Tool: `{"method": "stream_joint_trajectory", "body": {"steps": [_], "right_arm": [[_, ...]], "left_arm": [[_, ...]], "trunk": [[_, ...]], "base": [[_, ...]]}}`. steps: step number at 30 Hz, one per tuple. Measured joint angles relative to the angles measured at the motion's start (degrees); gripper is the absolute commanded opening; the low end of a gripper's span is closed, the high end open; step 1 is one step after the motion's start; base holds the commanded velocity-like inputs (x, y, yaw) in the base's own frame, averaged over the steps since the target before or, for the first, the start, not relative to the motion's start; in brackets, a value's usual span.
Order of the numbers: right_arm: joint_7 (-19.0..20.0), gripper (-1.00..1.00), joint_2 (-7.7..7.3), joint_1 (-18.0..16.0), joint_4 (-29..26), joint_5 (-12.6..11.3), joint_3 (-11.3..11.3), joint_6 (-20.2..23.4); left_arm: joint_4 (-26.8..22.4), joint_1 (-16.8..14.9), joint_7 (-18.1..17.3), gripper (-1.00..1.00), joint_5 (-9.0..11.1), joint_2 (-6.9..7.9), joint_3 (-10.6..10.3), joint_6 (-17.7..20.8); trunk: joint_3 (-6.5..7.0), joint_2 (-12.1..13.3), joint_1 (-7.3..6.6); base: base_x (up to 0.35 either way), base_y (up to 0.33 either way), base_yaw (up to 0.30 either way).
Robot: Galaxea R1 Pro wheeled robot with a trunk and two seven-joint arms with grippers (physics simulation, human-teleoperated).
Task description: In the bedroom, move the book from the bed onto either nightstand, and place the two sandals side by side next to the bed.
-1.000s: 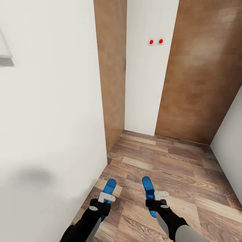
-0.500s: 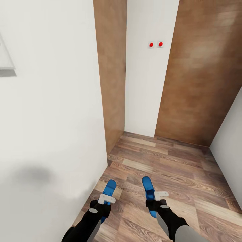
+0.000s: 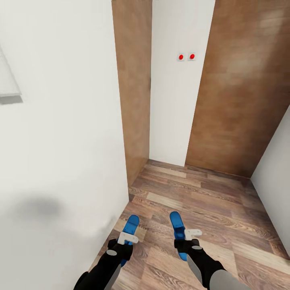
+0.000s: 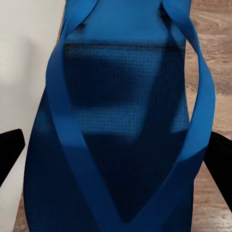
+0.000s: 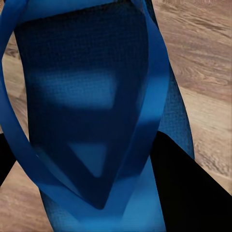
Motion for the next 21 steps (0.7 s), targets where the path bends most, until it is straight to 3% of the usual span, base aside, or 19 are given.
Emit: {"method": "stream_joint_trajectory", "body": {"steps": [21], "right_arm": [[0.0, -1.0, 0.14, 0.0, 0.0, 0.0, 0.0, 0.0]], "left_arm": [[1.2, 0.0, 0.0, -1.0, 0.0, -0.08, 0.0, -1.6]], "trunk": [[3.77, 8.4, -4.61]], "base": [[0.0, 0.0, 0.0]]}}
